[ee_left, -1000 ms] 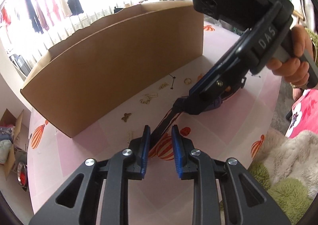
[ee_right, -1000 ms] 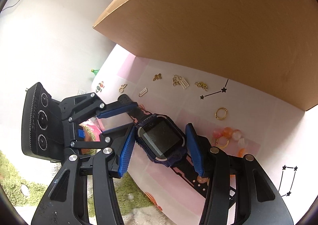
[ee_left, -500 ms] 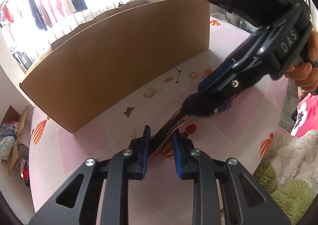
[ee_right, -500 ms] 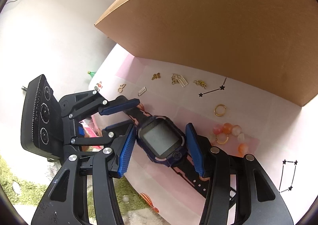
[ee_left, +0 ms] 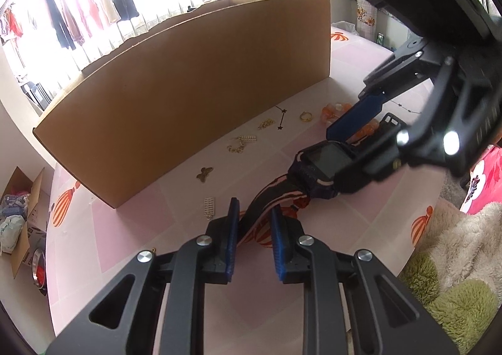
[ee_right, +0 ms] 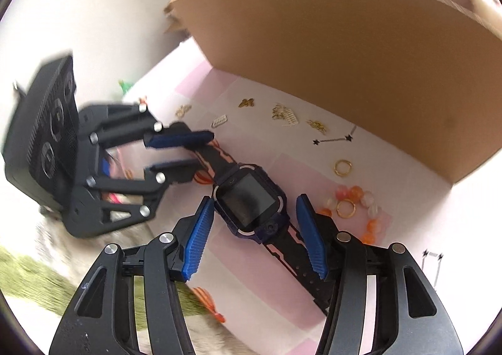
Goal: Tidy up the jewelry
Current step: 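Grasp the watch strap with the left gripper while the right gripper holds the watch face, then lift the smartwatch with both grippers and carry it over the box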
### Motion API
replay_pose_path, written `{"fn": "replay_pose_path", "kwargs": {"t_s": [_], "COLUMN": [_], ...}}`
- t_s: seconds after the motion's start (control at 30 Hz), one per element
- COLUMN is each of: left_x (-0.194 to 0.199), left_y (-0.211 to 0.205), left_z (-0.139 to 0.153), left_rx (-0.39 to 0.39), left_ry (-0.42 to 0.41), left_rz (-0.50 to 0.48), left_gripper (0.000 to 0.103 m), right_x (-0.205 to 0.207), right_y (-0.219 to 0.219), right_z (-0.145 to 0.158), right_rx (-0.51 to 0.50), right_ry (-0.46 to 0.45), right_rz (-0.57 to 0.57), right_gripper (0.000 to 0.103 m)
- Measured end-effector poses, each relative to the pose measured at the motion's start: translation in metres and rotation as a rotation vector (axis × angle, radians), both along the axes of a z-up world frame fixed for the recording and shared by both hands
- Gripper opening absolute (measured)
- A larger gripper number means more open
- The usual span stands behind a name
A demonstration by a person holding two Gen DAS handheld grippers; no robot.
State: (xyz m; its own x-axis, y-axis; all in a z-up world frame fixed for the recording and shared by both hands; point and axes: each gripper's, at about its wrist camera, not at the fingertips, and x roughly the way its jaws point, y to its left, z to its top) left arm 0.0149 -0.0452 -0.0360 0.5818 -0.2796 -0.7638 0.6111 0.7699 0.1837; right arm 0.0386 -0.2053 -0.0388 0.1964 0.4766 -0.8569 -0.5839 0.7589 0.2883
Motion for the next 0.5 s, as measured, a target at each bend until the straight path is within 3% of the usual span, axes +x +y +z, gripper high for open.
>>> {"fn": "replay_pose_path", "kwargs": {"t_s": [0.23,0.33,0.5], "left_x": [-0.002,-0.004,-0.011], "left_y": [0.003,0.001,-0.004], "left_z": [-0.002,-0.003,0.001], "left_rx": [-0.005,0.017,0.058], "left_ry": [-0.014,-0.044,-0.114], "left_rz": [-0.005,-0.007,-0.006], "left_gripper": [0.017,0.014,0.01], "right_x": [-0.013,-0.013,-0.016], "right_y": [0.022,0.025,0.023], "right_z": [-0.004,-0.005,-0.004], "right_rx": [-0.142,-0.161,-0.119], "right_ry": [-0.145,-0.18,-0.185], "right_rz": [0.09,0.092,0.029], "right_gripper": [0.055,0.048,0.047]}}
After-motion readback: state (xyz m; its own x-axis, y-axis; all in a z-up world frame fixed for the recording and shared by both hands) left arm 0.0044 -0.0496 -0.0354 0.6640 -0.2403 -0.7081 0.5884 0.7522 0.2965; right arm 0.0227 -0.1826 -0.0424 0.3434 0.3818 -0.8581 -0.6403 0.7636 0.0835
